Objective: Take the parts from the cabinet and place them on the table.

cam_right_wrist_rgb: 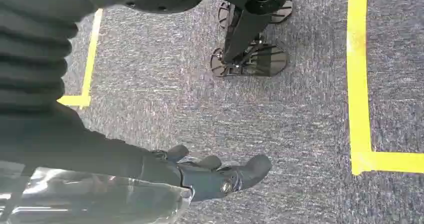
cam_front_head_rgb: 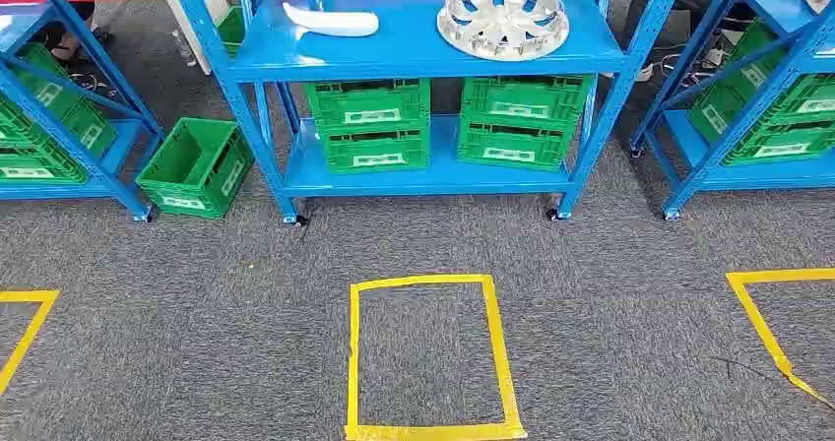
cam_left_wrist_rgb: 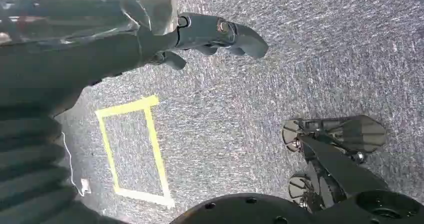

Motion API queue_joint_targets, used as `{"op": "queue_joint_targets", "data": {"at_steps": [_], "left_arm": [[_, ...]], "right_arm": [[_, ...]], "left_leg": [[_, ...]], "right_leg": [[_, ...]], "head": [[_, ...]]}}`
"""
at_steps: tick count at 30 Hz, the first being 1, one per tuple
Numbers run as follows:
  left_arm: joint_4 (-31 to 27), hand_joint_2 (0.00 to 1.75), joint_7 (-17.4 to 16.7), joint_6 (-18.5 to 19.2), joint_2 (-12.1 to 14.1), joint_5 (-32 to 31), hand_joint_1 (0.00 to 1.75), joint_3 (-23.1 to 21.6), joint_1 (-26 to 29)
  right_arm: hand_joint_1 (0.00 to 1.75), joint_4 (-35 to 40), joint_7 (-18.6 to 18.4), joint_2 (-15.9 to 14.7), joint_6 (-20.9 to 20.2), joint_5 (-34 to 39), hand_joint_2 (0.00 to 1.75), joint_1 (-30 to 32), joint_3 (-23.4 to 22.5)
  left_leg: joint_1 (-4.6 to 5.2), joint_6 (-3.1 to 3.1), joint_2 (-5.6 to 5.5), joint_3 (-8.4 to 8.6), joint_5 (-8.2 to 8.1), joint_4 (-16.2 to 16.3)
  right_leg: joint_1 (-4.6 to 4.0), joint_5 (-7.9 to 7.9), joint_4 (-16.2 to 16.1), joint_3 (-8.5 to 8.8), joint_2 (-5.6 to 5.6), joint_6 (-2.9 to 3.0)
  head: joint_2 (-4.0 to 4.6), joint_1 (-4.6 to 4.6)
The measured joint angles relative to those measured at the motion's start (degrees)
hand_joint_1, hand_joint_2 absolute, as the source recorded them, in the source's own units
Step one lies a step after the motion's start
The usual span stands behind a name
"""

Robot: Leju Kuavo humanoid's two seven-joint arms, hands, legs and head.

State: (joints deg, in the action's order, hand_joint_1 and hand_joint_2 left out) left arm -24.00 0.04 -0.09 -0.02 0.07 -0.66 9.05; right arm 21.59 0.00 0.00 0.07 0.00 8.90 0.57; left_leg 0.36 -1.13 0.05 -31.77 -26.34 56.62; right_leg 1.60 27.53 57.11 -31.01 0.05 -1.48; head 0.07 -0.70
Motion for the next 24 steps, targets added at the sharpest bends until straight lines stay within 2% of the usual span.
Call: {"op": "queue_joint_targets", "data": {"at_steps": [5,8,9,10,18,21,24], "left_arm": [[0.0,1.75,0.0,0.0,0.0,0.0,0.00,0.0,0.0],[0.4,1.75,0.3,-0.9,0.2,1.6,0.00,0.0,-1.0],[0.5,1.75,0.6,-1.6,0.2,2.6,0.00,-0.1,-1.5],[0.7,0.00,0.9,-2.3,0.3,3.6,0.00,-0.1,-2.1],[2.9,0.00,3.7,-7.9,1.1,12.1,0.00,-1.1,-6.5],[3.9,0.00,4.8,-9.9,1.3,15.5,0.00,-1.9,-8.3],[4.5,0.00,5.8,-11.4,1.3,18.1,0.00,-2.2,-9.2]], "right_arm": [[0.00,0.0,0.0,0.0,0.0,0.0,1.75,0.0,0.0],[0.00,-0.2,0.0,0.2,0.4,-0.5,1.75,-0.8,-2.2],[0.00,-0.3,0.0,0.3,0.7,-0.7,0.00,-1.2,-3.3],[0.00,-0.5,-0.1,0.4,1.2,-1.0,0.00,-1.7,-4.4],[0.00,-3.4,-1.0,1.4,5.9,-4.4,0.00,-5.1,-13.2],[0.00,-4.6,-1.0,1.7,8.9,-6.3,0.00,-6.4,-16.4],[0.00,-5.0,0.7,1.6,12.8,-8.5,0.00,-7.1,-17.8]], "left_leg": [[0.00,0.00,0.00,-0.01,-0.01,0.0],[0.00,-0.01,0.00,-0.02,0.00,0.0],[0.00,-0.01,0.00,-0.01,0.00,0.0],[0.00,-0.01,0.00,-0.01,0.00,0.0],[0.00,-0.01,0.00,0.03,0.04,0.0],[0.00,-0.01,0.00,0.00,0.04,0.0],[0.00,-0.01,0.00,-0.03,0.04,0.0]], "right_leg": [[0.00,0.00,0.0,-0.01,0.00,0.00],[0.00,0.00,0.0,-0.07,0.00,0.00],[0.00,0.00,0.0,-0.06,0.00,0.00],[0.00,0.00,0.0,-0.04,0.00,0.00],[0.00,-0.02,0.0,-0.04,0.00,-0.01],[0.00,-0.01,0.0,-0.06,0.00,-0.01],[0.00,-0.01,0.0,-0.06,0.00,-0.01]], "head": [[0.00,0.00],[0.00,-0.02],[0.00,0.00],[0.00,-0.02],[0.00,0.00],[0.00,-0.02],[0.00,-0.02]]}}
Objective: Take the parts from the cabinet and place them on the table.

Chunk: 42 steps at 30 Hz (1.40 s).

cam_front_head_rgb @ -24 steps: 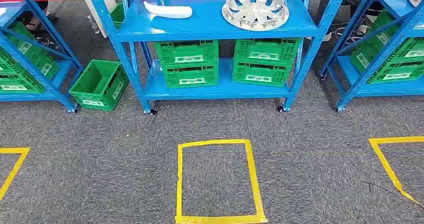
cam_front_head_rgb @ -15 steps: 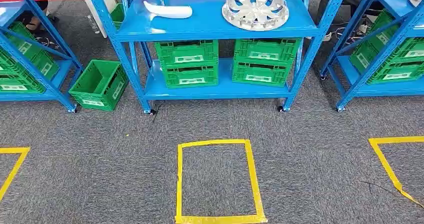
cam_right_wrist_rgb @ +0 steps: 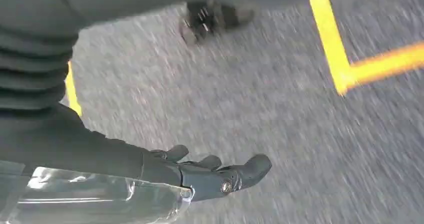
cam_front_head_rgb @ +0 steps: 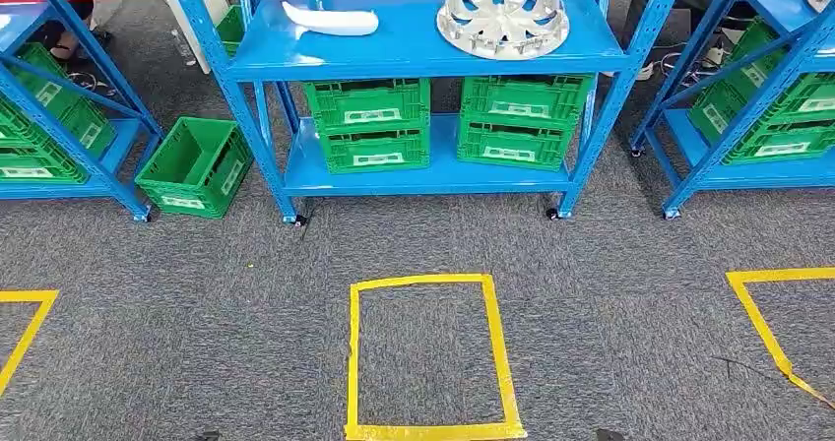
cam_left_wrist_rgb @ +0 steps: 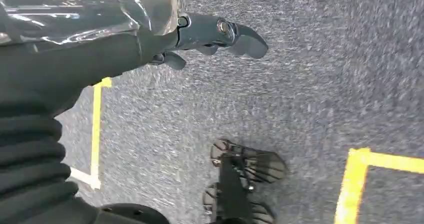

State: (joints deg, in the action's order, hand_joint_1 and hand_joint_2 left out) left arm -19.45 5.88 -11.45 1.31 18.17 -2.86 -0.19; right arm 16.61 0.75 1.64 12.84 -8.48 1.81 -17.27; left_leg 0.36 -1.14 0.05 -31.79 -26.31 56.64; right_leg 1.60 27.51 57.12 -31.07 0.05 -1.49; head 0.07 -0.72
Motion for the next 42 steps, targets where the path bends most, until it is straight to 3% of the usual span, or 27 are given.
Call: {"op": "queue_joint_targets", "data": {"at_steps": [3,4,7,14,20,28,29,32,33,34,35,37,38,39,40,42], "left_arm": [[0.7,0.00,1.0,-1.0,0.0,2.2,0.00,-0.8,-0.7],[0.9,0.00,1.3,-1.2,0.0,2.9,0.00,-0.9,-0.9],[1.9,0.00,1.9,-1.6,0.0,4.2,0.00,-1.9,-1.7],[2.8,0.00,2.6,-0.7,0.0,4.7,0.00,-3.9,-2.5],[3.0,0.00,2.6,0.5,-0.1,4.1,0.00,-5.7,-3.0],[3.0,0.00,2.6,1.6,-0.2,3.4,0.00,-7.9,-3.4],[3.1,0.00,2.6,1.7,-0.2,3.3,0.00,-8.1,-3.4],[3.1,0.00,2.9,2.4,-0.2,3.3,0.00,-8.6,-3.4],[3.1,0.00,2.9,2.7,-0.3,3.3,0.00,-8.8,-3.5],[3.2,0.00,3.0,3.1,-0.6,3.3,0.00,-9.0,-3.5],[3.2,0.00,3.1,3.5,-0.7,3.4,0.00,-9.1,-3.6],[3.4,0.00,3.3,4.3,-0.9,3.5,0.00,-9.5,-3.6],[3.5,0.00,3.4,4.8,-0.9,3.6,0.00,-9.5,-3.6],[3.7,0.00,3.4,5.3,-1.1,3.9,0.00,-9.7,-3.5],[3.8,0.00,3.5,5.8,-1.2,4.0,0.00,-9.8,-3.5],[4.0,0.00,3.7,6.8,-1.4,4.2,0.00,-9.9,-3.4]], "right_arm": [[0.00,-0.2,3.2,-0.3,4.3,-1.8,0.00,-1.1,-1.8],[0.00,-0.2,4.3,-0.5,5.5,-2.3,1.75,-1.7,-2.2],[0.00,0.2,8.0,-1.0,5.3,-2.0,1.75,-3.6,-4.3],[0.00,4.9,13.3,-0.9,-5.7,3.2,1.75,-7.4,-4.2],[0.00,11.7,15.2,-0.7,-13.8,9.6,1.75,-7.8,-1.2],[0.00,23.8,16.3,-0.6,-21.1,18.1,1.75,-7.8,5.4],[0.00,25.4,16.3,-0.6,-21.9,19.2,0.00,-7.8,6.4],[0.00,30.2,16.3,-0.6,-23.9,22.1,0.00,-7.8,9.3],[0.00,31.8,16.4,-0.7,-24.6,23.1,0.00,-7.8,10.2],[0.00,33.6,16.4,-0.9,-25.3,24.1,0.00,-7.6,11.3],[0.00,35.1,16.4,-1.0,-26.0,25.1,0.00,-7.7,12.3],[0.00,38.1,16.3,-1.5,-27.0,27.0,0.00,-7.6,14.3],[0.00,39.4,16.2,-1.7,-27.4,28.0,0.00,-7.3,15.3],[0.00,41.0,15.9,-1.9,-27.8,29.0,0.00,-7.1,16.4],[0.00,42.5,15.6,-2.1,-28.2,29.9,0.00,-6.9,17.4],[0.00,45.6,14.9,-2.6,-28.7,31.8,0.00,-6.9,19.5]], "left_leg": [[0.01,0.00,0.01,0.00,0.00,0.0],[0.01,0.00,0.01,-0.01,0.00,0.0],[0.01,0.00,0.01,-0.01,0.00,0.0],[0.00,-0.03,-0.03,0.02,0.04,0.0],[0.03,-0.04,-0.03,-0.04,0.02,0.1],[0.09,-0.42,-0.04,-0.47,-0.20,0.8],[0.09,-0.56,-0.04,-0.59,-0.25,1.0],[0.22,-1.10,-0.03,-0.82,-0.18,1.1],[0.21,-1.71,0.02,-0.47,0.41,-0.1],[-0.42,-2.07,0.40,0.56,1.24,-1.3],[-0.42,-2.58,0.39,0.60,1.64,-1.8],[-0.35,-2.63,0.45,0.32,1.69,-1.8],[-0.30,-2.63,0.45,0.22,1.69,-1.8],[-0.28,-2.61,0.44,0.20,1.70,-1.7],[-0.29,-2.57,0.44,0.27,1.68,-1.7],[-0.41,-2.20,0.42,0.30,1.44,-1.2]], "right_leg": [[0.01,0.00,0.0,-0.01,0.00,0.00],[0.00,0.00,0.0,0.00,0.00,0.00],[0.01,-0.02,0.0,0.01,0.00,-0.02],[0.01,-0.04,0.0,0.01,-0.03,-0.05],[0.14,-0.05,0.0,-0.01,-0.02,-0.06],[0.23,-0.24,0.0,-0.10,-0.02,-0.40],[0.23,-0.29,0.0,-0.14,-0.02,-0.51],[0.34,-0.69,-0.5,-0.13,0.00,-1.14],[0.07,-0.93,-1.1,0.16,0.02,-1.54],[-0.05,-0.14,0.1,-0.56,-0.06,-1.30],[-0.25,1.55,2.9,-1.87,-0.03,-0.73],[-0.19,5.51,12.4,-6.33,-0.03,-0.03],[-0.19,6.82,16.6,-8.37,-0.03,-0.03],[-0.20,6.91,18.3,-9.30,-0.04,-0.36],[-0.15,5.89,16.8,-8.59,-0.05,-0.91],[0.02,1.60,7.1,-4.04,-0.14,-2.20]], "head": [[0.00,0.02],[0.00,0.02],[0.00,0.02],[0.00,0.02],[0.00,0.02],[0.00,0.00],[0.00,0.00],[0.00,0.00],[0.00,-0.02],[0.00,0.11],[0.00,0.15],[0.00,0.26],[0.00,0.26],[0.00,0.28],[0.00,0.28],[0.00,0.28]]}}
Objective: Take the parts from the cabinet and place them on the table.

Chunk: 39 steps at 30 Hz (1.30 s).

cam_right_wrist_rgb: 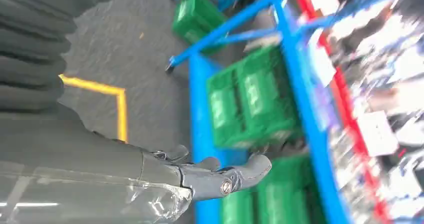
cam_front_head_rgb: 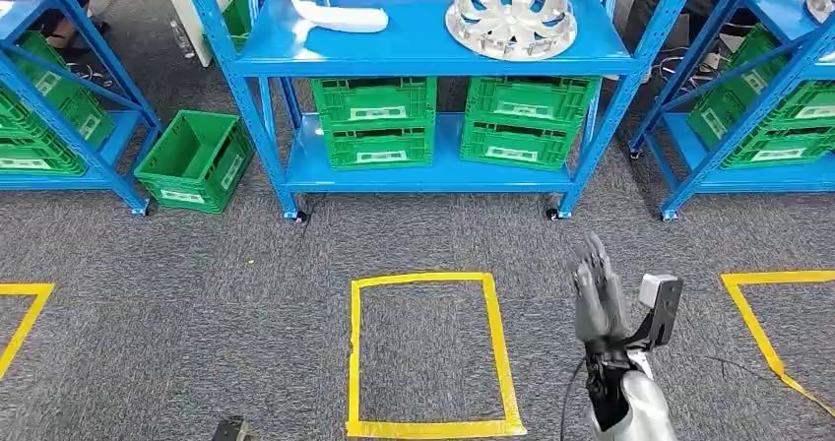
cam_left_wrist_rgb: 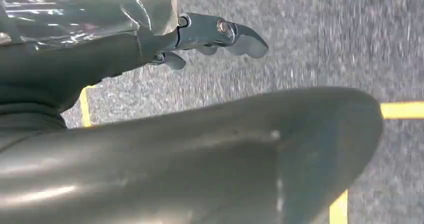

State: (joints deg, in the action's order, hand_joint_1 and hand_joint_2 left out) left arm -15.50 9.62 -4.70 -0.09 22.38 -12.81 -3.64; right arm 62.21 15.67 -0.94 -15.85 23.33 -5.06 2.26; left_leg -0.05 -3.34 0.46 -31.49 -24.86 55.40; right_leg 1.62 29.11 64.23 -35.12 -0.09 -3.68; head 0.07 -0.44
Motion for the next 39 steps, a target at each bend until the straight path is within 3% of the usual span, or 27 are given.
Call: {"op": "queue_joint_targets", "data": {"at_steps": [1,2,3,5,7,8,10,12,13,14,16,17,18,21,23,24,25,27,28,29,31,32,34,35,36,37,39], "left_arm": [[0.0,0.00,0.2,0.6,0.0,0.2,0.00,-0.2,0.0],[0.1,0.00,0.3,1.1,0.0,0.4,0.00,-0.4,0.0],[0.2,0.00,0.4,1.6,0.0,0.4,0.00,-0.5,0.0],[0.3,0.00,0.7,2.4,0.2,0.5,0.00,-0.8,0.1],[0.4,0.00,0.9,3.5,0.4,0.5,0.00,-1.1,0.1],[0.4,0.00,1.0,3.8,0.4,0.5,0.00,-1.3,0.1],[0.4,0.00,1.3,4.6,0.7,0.6,0.00,-1.4,0.1],[0.4,0.00,1.6,5.3,1.0,0.8,0.00,-1.7,0.2],[0.4,0.00,1.7,5.6,1.2,0.8,0.00,-1.9,0.2],[0.4,0.00,1.9,6.0,1.4,0.9,0.00,-2.1,0.2],[0.4,0.00,2.2,6.5,1.9,1.0,0.00,-2.3,0.2],[0.3,0.00,2.4,6.8,2.4,1.0,0.00,-2.3,0.2],[0.3,0.00,2.6,7.0,2.4,1.1,0.00,-2.3,0.2],[0.3,0.00,2.8,6.8,3.0,1.6,0.00,-2.3,0.3],[0.3,0.00,2.7,5.8,3.0,1.6,0.00,-2.3,0.2],[0.3,0.00,2.3,4.8,2.9,1.6,0.00,-2.3,0.2],[0.3,0.00,1.7,3.6,2.9,1.6,0.00,-2.3,0.1],[0.4,0.00,0.6,1.1,2.8,1.6,0.00,-2.3,0.2],[0.4,0.00,0.1,-0.2,2.7,1.4,0.00,-2.3,0.2],[0.4,0.00,-0.1,-0.9,2.6,1.0,0.00,-2.3,0.1],[0.4,0.00,-0.2,-1.5,2.4,0.0,0.00,-2.8,-0.2],[0.4,0.00,-0.2,-1.5,2.4,-0.3,0.00,-3.1,-0.4],[0.4,0.00,-0.4,-1.5,2.4,-0.7,0.00,-3.4,-0.9],[0.4,0.00,-0.7,-1.5,2.3,-0.8,0.00,-3.6,-1.1],[0.4,0.00,-0.8,-1.5,2.3,-0.9,0.00,-3.8,-1.3],[0.3,0.00,-0.8,-1.4,2.3,-1.0,0.00,-3.9,-1.4],[0.3,0.00,-0.8,-1.2,2.2,-1.4,0.00,-4.0,-1.6]], "right_arm": [[0.00,2.0,-0.4,-0.2,-0.5,1.3,0.00,0.0,1.3],[0.00,3.4,-0.7,-0.4,-0.8,2.2,0.00,-0.1,2.4],[0.00,4.9,-1.2,-0.5,-1.0,3.3,0.00,0.1,3.5],[0.00,7.7,-2.0,-0.9,-2.0,5.5,0.00,0.5,5.6],[0.00,10.7,-2.8,-1.1,-3.2,7.9,0.00,0.6,7.7],[0.00,12.1,-3.0,-1.2,-3.8,9.0,0.00,0.6,8.5],[0.00,14.9,-3.8,-1.3,-5.3,11.4,0.00,0.8,10.6],[0.00,17.6,-4.6,-1.6,-6.9,14.0,0.00,1.3,12.7],[0.00,18.6,-4.9,-1.6,-7.6,15.0,0.00,1.5,13.5],[0.00,20.2,-5.4,-1.6,-8.5,16.3,0.00,1.7,14.5],[0.00,22.9,-6.2,-1.7,-10.5,18.7,0.00,1.7,16.3],[0.00,24.3,-6.6,-1.7,-11.5,19.9,0.00,1.7,17.3],[0.00,25.4,-7.1,-1.7,-12.7,21.3,0.00,1.6,18.1],[0.00,28.6,-8.6,-1.7,-16.1,24.7,0.00,2.2,20.3],[0.00,30.7,-9.5,-1.9,-18.9,27.0,0.00,2.3,21.2],[0.00,31.7,-9.9,-1.9,-20.1,27.9,0.00,2.3,21.5],[0.00,32.3,-10.3,-2.0,-21.4,28.7,1.75,2.6,21.7],[0.00,32.9,-10.6,-2.3,-23.7,29.9,1.75,3.2,22.1],[0.00,32.9,-10.7,-2.4,-24.8,30.4,1.75,3.4,22.2],[0.00,32.9,-10.7,-2.4,-25.6,30.7,1.75,3.3,22.3],[0.00,33.3,-10.9,-2.3,-26.3,30.9,1.75,3.0,22.7],[0.00,33.6,-11.0,-2.2,-26.4,30.8,1.75,2.7,22.9],[0.00,34.1,-11.3,-1.8,-26.7,30.8,1.75,2.5,23.3],[0.00,34.3,-11.5,-1.5,-26.7,30.7,0.00,2.5,23.4],[0.00,34.5,-11.9,-1.4,-26.7,30.7,0.00,2.6,23.7],[0.00,34.6,-12.0,-1.2,-26.7,30.7,0.00,2.5,24.1],[0.00,34.9,-12.1,-0.8,-26.7,30.8,0.00,2.5,24.7]], "left_leg": [[0.03,0.55,-0.03,-0.24,-0.38,0.7],[0.55,1.11,0.01,-0.76,-0.87,1.7],[0.48,1.33,0.00,-1.06,-0.96,1.9],[0.23,1.62,0.09,-1.13,-0.79,1.8],[-0.11,2.09,-0.01,-1.75,-1.56,2.5],[-0.16,2.51,-0.14,-2.41,-3.19,4.5],[-0.48,3.28,-0.25,-6.46,-7.89,13.9],[-0.62,3.53,-0.25,-9.80,-9.79,20.9],[-0.63,3.44,-0.24,-9.63,-8.96,20.4],[-0.62,3.25,-0.25,-8.09,-6.71,17.0],[-0.57,2.48,-0.45,-2.94,-1.57,6.4],[-0.43,1.98,-0.94,-0.84,-1.56,2.6],[-0.10,1.82,-0.81,-0.73,-1.67,2.0],[0.21,1.36,-0.76,-0.94,-1.61,1.8],[-0.31,0.72,-0.36,0.12,-0.57,0.1],[-0.31,0.47,-0.36,-0.03,-0.42,0.2],[-0.20,0.45,-0.31,-0.16,-0.42,0.2],[0.00,0.39,-0.28,-0.39,-0.38,0.3],[0.05,0.39,-0.27,-0.41,-0.38,0.3],[0.06,0.40,-0.28,-0.41,-0.38,0.5],[0.05,0.68,-0.35,-0.44,-0.58,1.0],[0.09,0.98,-0.37,-0.63,-0.78,1.4],[0.51,1.51,-0.46,-1.05,-0.96,1.8],[0.38,1.72,-0.45,-1.06,-0.83,1.8],[0.31,1.88,-0.44,-1.05,-0.74,1.7],[0.23,2.07,-0.47,-1.18,-1.00,2.1],[-0.13,2.98,-0.53,-3.07,-4.16,6.1]], "right_leg": [[0.14,-2.13,-5.7,2.71,-0.31,-0.37],[-0.08,-2.05,-7.0,3.12,-0.45,0.23],[-0.05,-2.28,-6.9,3.06,-0.16,0.85],[-0.41,-2.34,-6.7,2.84,-0.06,1.31],[0.45,-2.62,-6.9,2.94,0.10,1.90],[0.47,-2.64,-6.9,2.94,0.12,2.26],[0.35,-2.68,-6.9,2.78,0.18,2.59],[0.21,-2.66,-6.9,2.76,0.20,2.62],[0.17,-2.65,-6.9,2.79,0.20,2.62],[0.16,-2.65,-6.9,2.83,0.26,2.62],[0.04,-2.65,-6.9,3.00,0.58,2.61],[0.11,-2.68,-7.0,3.04,0.64,2.54],[-0.55,-2.73,-6.9,2.77,0.69,2.43],[-0.26,-3.16,-7.4,2.65,0.69,1.72],[-0.36,-2.05,-5.7,1.64,0.45,1.57],[-0.38,-0.09,-2.2,-0.01,0.46,2.05],[-0.39,2.02,2.8,-2.30,0.46,2.36],[-0.39,4.55,10.8,-6.08,0.45,2.27],[-0.38,4.24,11.1,-6.16,0.45,1.91],[-0.38,3.04,8.6,-4.77,0.44,1.40],[-0.36,-1.16,-2.8,1.16,0.28,0.46],[-0.38,-1.74,-7.1,3.11,-0.06,0.86],[-0.69,-2.13,-7.0,3.24,0.08,1.85],[-0.81,-2.24,-7.0,3.11,0.12,2.09],[-0.89,-2.34,-7.0,3.09,0.15,2.31],[0.01,-2.61,-7.2,3.18,0.19,2.71],[-0.01,-2.68,-7.2,3.19,0.22,3.07]], "head": [[0.00,0.04],[0.00,0.07],[0.00,-0.11],[0.00,-0.07],[0.00,-0.04],[0.00,-0.26],[0.00,-0.26],[0.00,-0.24],[0.00,-0.26],[0.00,-0.26],[0.00,-0.28],[0.00,-0.20],[0.00,-0.20],[0.00,-0.24],[0.00,-0.11],[0.00,-0.07],[0.00,-0.07],[0.00,-0.07],[0.00,-0.07],[0.00,-0.07],[0.00,-0.04],[0.00,-0.04],[0.00,-0.13],[0.00,-0.15],[0.00,-0.15],[0.00,-0.13],[0.00,-0.46]]}}
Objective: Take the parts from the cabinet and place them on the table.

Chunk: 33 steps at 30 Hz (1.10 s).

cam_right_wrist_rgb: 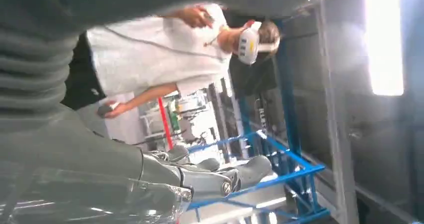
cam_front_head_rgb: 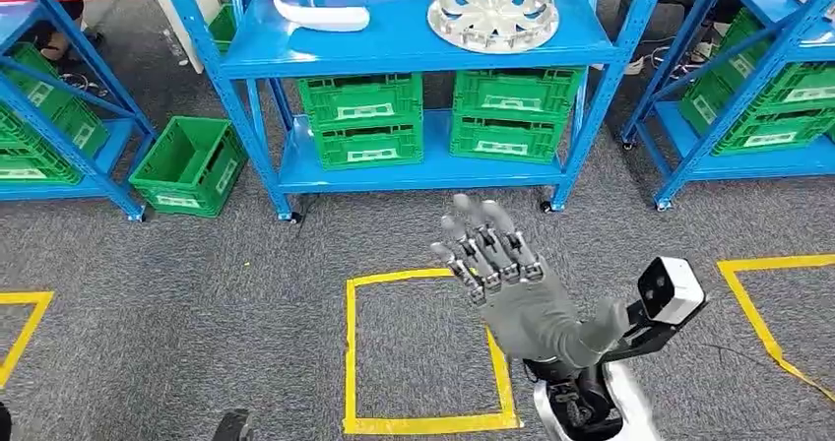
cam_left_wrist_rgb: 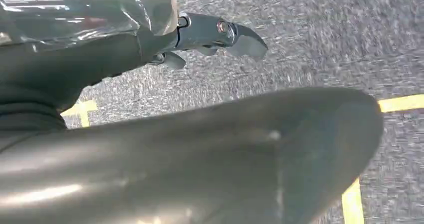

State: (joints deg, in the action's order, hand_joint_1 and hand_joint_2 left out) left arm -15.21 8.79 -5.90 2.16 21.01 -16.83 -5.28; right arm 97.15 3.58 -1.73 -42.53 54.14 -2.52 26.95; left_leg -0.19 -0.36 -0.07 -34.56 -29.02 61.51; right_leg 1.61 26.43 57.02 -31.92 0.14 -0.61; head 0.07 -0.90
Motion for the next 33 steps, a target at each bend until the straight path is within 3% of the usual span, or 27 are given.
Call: {"op": "queue_joint_targets", "data": {"at_steps": [2,3,4,5,6,8,9,11,12,13,14,16,17,18,19,20,22,23,24,27,28,29,30,33], "left_arm": [[0.0,0.00,0.0,0.3,0.3,0.0,0.00,-0.2,-0.2],[0.0,0.00,0.0,0.4,0.3,0.0,0.00,-0.2,-0.1],[0.0,0.00,0.0,0.6,0.3,0.0,0.00,-0.2,-0.1],[0.0,0.00,0.2,0.7,0.3,0.1,0.00,-0.2,-0.1],[0.0,0.00,0.3,0.7,0.3,0.4,0.00,-0.2,-0.1],[0.0,0.00,0.5,0.6,0.4,0.7,0.00,-0.1,-0.1],[0.0,0.00,0.5,0.6,0.5,0.8,0.00,-0.1,-0.2],[0.0,0.00,0.6,0.6,0.4,1.1,0.00,-0.1,0.0],[0.0,0.00,0.6,0.6,0.4,1.2,0.00,-0.1,0.2],[0.0,0.00,0.7,0.8,0.4,1.3,0.00,-0.1,0.2],[0.0,0.00,0.7,0.8,0.3,1.3,0.00,-0.1,0.3],[0.0,0.00,0.9,0.9,0.0,1.3,0.00,-0.1,0.3],[0.0,0.00,0.9,0.9,0.0,1.4,0.00,-0.1,0.3],[0.0,0.00,0.9,0.9,-0.1,1.4,0.00,-0.1,0.4],[0.0,0.00,0.9,0.8,-0.1,1.4,0.00,-0.1,0.5],[0.0,0.00,0.9,0.8,-0.2,1.4,0.00,-0.1,0.6],[0.0,0.00,0.9,0.8,-0.3,1.7,0.00,-0.1,0.6],[0.0,0.00,0.9,0.8,-0.4,1.7,0.00,0.0,0.6],[0.0,0.00,0.9,0.8,-0.5,1.8,0.00,0.0,0.6],[0.0,0.00,1.1,0.8,-0.4,1.9,0.00,0.2,0.7],[0.0,0.00,1.1,0.8,-0.5,1.9,0.00,0.3,0.7],[0.0,0.00,1.2,0.8,-0.5,1.9,0.00,0.3,0.7],[0.0,0.00,1.2,0.8,-0.5,1.9,0.00,0.4,0.7],[0.0,0.00,1.2,0.7,-0.4,1.9,0.00,0.4,0.8]], "right_arm": [[0.00,0.0,0.0,0.0,-0.1,0.0,0.00,0.0,0.5],[0.00,0.0,-0.1,0.0,-0.2,0.0,0.00,0.1,0.7],[0.00,0.0,-0.1,0.0,-0.2,0.0,0.00,0.1,1.0],[0.00,0.0,-0.1,0.0,-0.3,0.0,0.00,0.1,1.2],[0.00,0.0,-0.2,0.0,-0.5,0.0,0.00,0.0,1.4],[0.00,0.2,-0.3,0.3,-0.5,0.0,0.00,-0.2,1.5],[0.00,0.2,-0.3,0.3,-0.6,0.0,0.00,-0.5,1.5],[0.00,0.3,-0.3,0.3,-0.6,0.0,0.00,-0.7,1.6],[0.00,0.3,-0.4,0.2,-0.7,0.0,0.00,-0.8,1.6],[0.00,0.3,-0.4,0.1,-1.2,0.4,0.00,-1.2,1.7],[0.00,0.2,-0.4,-0.4,-1.8,0.8,0.00,-1.7,1.8],[0.00,-0.1,-0.3,-1.3,-2.9,1.2,0.00,-2.8,2.0],[0.00,-0.4,-0.2,-1.8,-3.3,1.2,0.00,-3.0,2.0],[0.00,-0.7,-0.2,-2.1,-3.6,1.2,0.00,-2.9,2.0],[0.00,-0.9,-0.2,-2.3,-3.6,1.2,0.00,-3.0,2.1],[0.00,-1.1,-0.2,-2.5,-3.6,1.2,0.00,-3.0,2.1],[0.00,-1.4,-0.2,-2.7,-3.7,1.2,0.00,-3.3,2.3],[0.00,-1.4,-0.2,-2.8,-3.7,1.2,0.00,-3.5,2.3],[0.00,-1.4,-0.2,-2.8,-3.8,1.2,0.00,-3.7,2.4],[0.00,-1.5,-0.2,-2.8,-4.2,1.3,0.00,-3.8,2.4],[0.00,-1.5,-0.2,-2.8,-4.3,1.2,0.00,-3.9,2.5],[0.00,-1.5,-0.2,-2.8,-4.4,1.2,0.00,-4.0,2.5],[0.00,-1.5,-0.2,-2.7,-4.4,1.2,0.00,-4.0,2.6],[0.00,-1.6,-0.2,-2.6,-4.5,1.2,0.00,-4.2,2.8]], "left_leg": [[-0.35,0.71,0.02,-4.23,-4.39,9.5],[-0.45,0.90,0.02,-6.04,-5.50,13.5],[-0.51,0.91,0.02,-6.58,-5.14,14.5],[-0.54,0.81,0.02,-5.70,-3.49,12.5],[-0.54,0.61,0.02,-3.70,-1.06,8.3],[-0.44,-0.24,-0.13,1.61,3.67,-2.7],[-0.11,-0.55,-0.28,2.32,2.58,-3.9],[0.25,-0.93,-0.24,1.92,2.60,-4.2],[0.38,-1.17,-0.24,1.86,2.58,-4.2],[0.40,-1.72,-0.21,2.14,3.00,-4.9],[-0.16,-2.12,0.08,2.81,3.59,-5.7],[-0.02,-2.64,0.07,2.81,3.84,-5.8],[0.08,-2.66,0.08,2.76,3.82,-5.8],[0.17,-2.67,0.06,2.64,3.82,-5.8],[0.21,-2.67,0.04,2.59,3.81,-5.7],[0.21,-2.66,0.02,2.60,3.81,-5.7],[0.16,-2.49,-0.11,2.63,3.65,-5.4],[0.15,-2.20,-0.21,2.64,3.34,-5.1],[0.29,-1.88,-0.23,2.54,3.06,-4.8],[0.47,-1.17,-0.17,2.34,2.73,-4.7],[0.42,-0.97,-0.10,2.40,2.66,-4.7],[0.22,-0.67,-0.14,1.98,2.23,-4.2],[0.15,-0.25,-0.03,1.39,1.17,-2.5],[-0.36,0.75,-0.02,-4.84,-3.89,9.5]], "right_leg": [[-0.09,0.01,0.0,-0.13,0.00,0.01],[-0.13,0.01,0.0,-0.14,-0.01,0.01],[-0.15,0.02,0.1,-0.11,0.00,0.00],[-0.16,0.03,0.1,-0.05,0.02,-0.02],[-0.17,0.03,0.1,0.05,0.11,-0.03],[-0.19,0.04,0.0,0.22,0.30,-0.05],[-0.63,-0.04,0.0,-0.05,0.31,-0.22],[-0.52,-0.19,0.0,-0.42,0.34,-0.60],[-0.35,-0.34,-0.3,-0.40,0.35,-1.08],[-0.53,-0.43,-0.5,-0.33,0.36,-1.39],[-0.36,0.03,0.5,-0.99,0.17,-1.40],[-0.52,3.05,6.3,-3.79,0.17,-0.85],[-0.52,5.26,12.0,-6.55,0.17,-0.65],[-0.53,6.75,16.8,-8.91,0.17,-0.66],[-0.52,6.98,19.0,-10.16,0.16,-1.02],[-0.52,6.56,18.5,-9.96,0.16,-1.29],[-0.44,2.70,9.6,-5.60,0.11,-2.51],[-0.35,0.29,2.7,-2.10,-0.07,-2.86],[-0.45,0.24,0.4,-1.00,-0.23,-2.08],[-0.89,0.04,0.1,-0.77,-0.01,-0.85],[-0.82,0.00,0.0,-0.77,0.03,-0.60],[0.02,-0.12,-0.1,-0.47,0.10,-0.27],[-0.08,0.11,-0.1,-0.17,0.11,0.09],[-0.26,0.50,-0.1,0.14,0.12,0.63]], "head": [[0.00,0.00],[0.00,0.05],[0.00,0.02],[0.00,0.02],[0.00,0.02],[0.00,0.02],[0.00,0.11],[0.00,0.09],[0.00,0.07],[0.00,0.07],[0.00,0.07],[0.00,0.26],[0.00,0.28],[0.00,0.29],[0.00,0.31],[0.00,0.28],[0.00,0.31],[0.00,0.33],[0.00,0.22],[0.00,0.24],[0.00,0.26],[0.00,0.26],[0.00,0.11],[0.00,0.00]]}}
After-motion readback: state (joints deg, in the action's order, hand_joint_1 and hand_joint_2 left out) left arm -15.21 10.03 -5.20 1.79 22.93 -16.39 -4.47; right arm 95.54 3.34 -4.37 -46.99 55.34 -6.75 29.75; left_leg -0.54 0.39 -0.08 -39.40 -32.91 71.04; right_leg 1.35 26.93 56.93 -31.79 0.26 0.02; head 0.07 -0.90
